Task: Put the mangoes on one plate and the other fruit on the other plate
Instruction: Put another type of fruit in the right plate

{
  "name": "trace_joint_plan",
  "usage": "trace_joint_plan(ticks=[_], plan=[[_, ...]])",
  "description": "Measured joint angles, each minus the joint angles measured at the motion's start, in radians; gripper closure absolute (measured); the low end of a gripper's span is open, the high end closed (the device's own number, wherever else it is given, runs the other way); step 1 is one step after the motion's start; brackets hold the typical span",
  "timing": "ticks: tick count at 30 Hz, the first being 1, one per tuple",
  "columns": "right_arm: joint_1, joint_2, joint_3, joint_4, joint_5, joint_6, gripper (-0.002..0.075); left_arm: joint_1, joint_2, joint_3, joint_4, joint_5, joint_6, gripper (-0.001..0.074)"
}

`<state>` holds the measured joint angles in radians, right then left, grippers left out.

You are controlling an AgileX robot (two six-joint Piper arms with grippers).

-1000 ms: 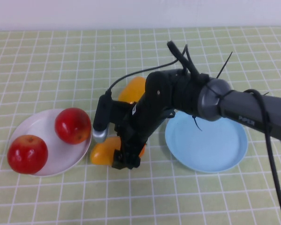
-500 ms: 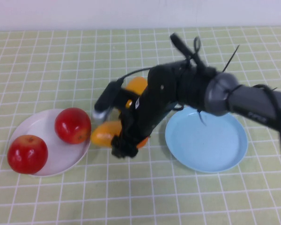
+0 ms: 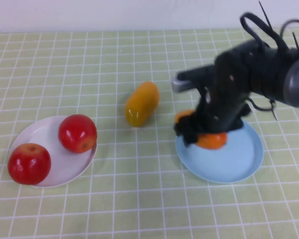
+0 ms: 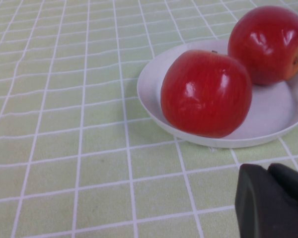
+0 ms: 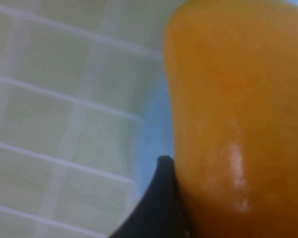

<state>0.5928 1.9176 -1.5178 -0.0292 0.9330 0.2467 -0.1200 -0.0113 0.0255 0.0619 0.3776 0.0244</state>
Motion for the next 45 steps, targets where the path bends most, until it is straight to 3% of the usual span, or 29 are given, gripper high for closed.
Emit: trace_joint_plan(ticks=[8,13,20,27,33,45], plan=[[-0.032,-0.002,0.106,0.013,-0.064,0.009,0.0132,0.0,0.0,0.0,0.0,0.0,0.0,0.0731],[-0.032,-0.002,0.067,0.018,-0.035,0.022,0.0049,0.0,0.0,0.0,0.0,0.0,0.0,0.0731],[-0.032,-0.002,-0.025,0.029,0.066,0.038,0.0035,0.0,0.0,0.0,0.0,0.0,0.0,0.0731],[-0.019,0.018,-0.088,0.201,-0.208,0.038,0.0034,0.0,0.0,0.0,0.0,0.0,0.0,0.0731],[-0.015,0.168,-0.277,0.286,-0.279,0.039,0.0034,0.0,0.0,0.0,0.0,0.0,0.0,0.0731],[-0.014,0.474,-0.725,0.189,0.005,0.084,0.0034,0.0,0.0,0.0,0.0,0.0,0.0,0.0731]])
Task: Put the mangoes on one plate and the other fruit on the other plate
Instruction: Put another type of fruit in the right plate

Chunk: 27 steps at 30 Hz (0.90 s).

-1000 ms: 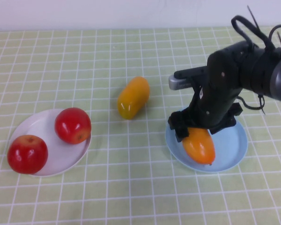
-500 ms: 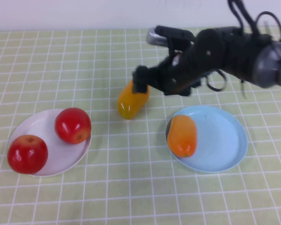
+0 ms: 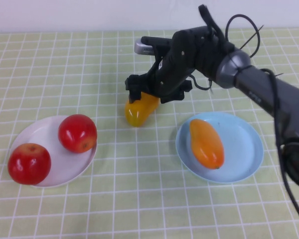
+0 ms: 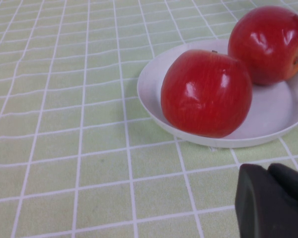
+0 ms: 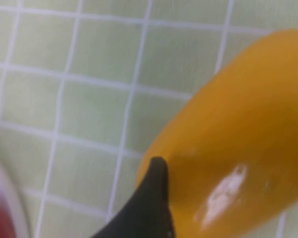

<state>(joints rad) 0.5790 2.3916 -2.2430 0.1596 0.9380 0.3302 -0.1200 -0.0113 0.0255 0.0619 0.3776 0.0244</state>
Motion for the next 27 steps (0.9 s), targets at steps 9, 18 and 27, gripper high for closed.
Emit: trace_joint_plan(ticks=[9,18,27], plan=[[0.0,0.132,-0.18,-0.013,0.019,-0.017,0.0034,0.0,0.0,0.0,0.0,0.0,0.0,0.0731],[0.0,0.165,-0.2,-0.013,0.023,-0.058,0.0034,0.0,0.0,0.0,0.0,0.0,0.0,0.0731],[0.0,0.167,-0.204,-0.013,0.027,-0.067,0.0034,0.0,0.0,0.0,0.0,0.0,0.0,0.0731]])
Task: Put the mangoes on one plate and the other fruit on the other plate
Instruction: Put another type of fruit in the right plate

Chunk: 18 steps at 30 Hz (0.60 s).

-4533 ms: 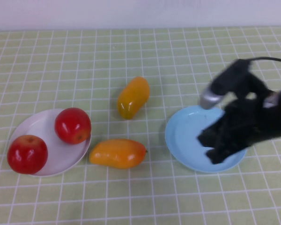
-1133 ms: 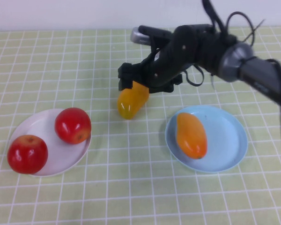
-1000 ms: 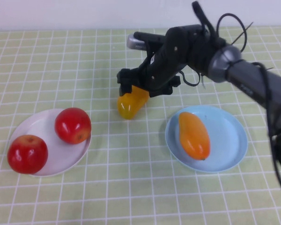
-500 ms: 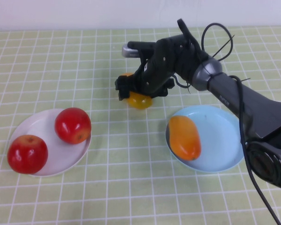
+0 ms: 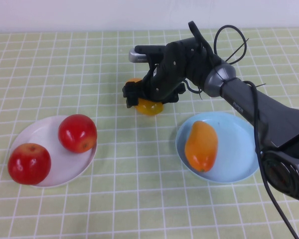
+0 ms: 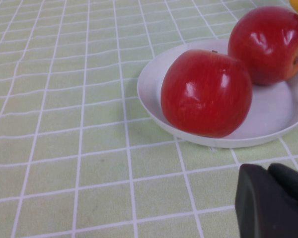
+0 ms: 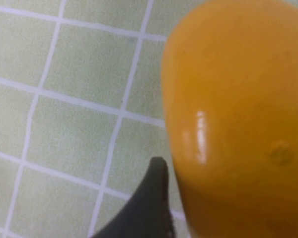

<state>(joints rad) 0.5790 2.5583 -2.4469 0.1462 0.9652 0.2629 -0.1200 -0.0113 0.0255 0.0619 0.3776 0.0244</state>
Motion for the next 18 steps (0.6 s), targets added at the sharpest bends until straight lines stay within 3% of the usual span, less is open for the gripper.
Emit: trace_joint_plan(ticks=[11,18], plan=[[0.0,0.002,-0.002,0.0,0.004,-0.001,0.0043,0.0,0.0,0.0,0.0,0.0,0.0,0.0731],[0.0,0.005,-0.002,-0.011,0.008,-0.001,0.0151,0.0,0.0,0.0,0.0,0.0,0.0,0.0731]])
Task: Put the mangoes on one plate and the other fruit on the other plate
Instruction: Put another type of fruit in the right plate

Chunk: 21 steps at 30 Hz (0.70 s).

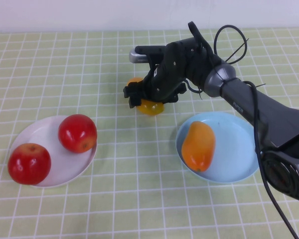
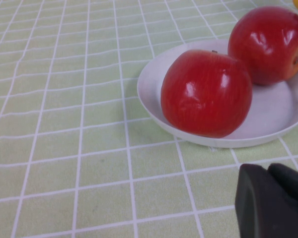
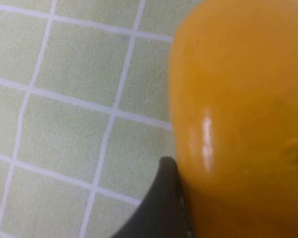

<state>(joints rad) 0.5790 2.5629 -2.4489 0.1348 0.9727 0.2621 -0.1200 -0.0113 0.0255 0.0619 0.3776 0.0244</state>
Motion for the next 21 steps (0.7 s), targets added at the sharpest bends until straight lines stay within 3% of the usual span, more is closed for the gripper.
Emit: trace_joint_plan(ticks=[9,21], plan=[[0.0,0.0,-0.01,-0.009,0.03,-0.029,0.0177,0.0,0.0,0.0,0.0,0.0,0.0,0.0731],[0.001,-0.168,-0.018,-0.113,0.258,-0.033,0.0178,0.0,0.0,0.0,0.0,0.0,0.0,0.0731]])
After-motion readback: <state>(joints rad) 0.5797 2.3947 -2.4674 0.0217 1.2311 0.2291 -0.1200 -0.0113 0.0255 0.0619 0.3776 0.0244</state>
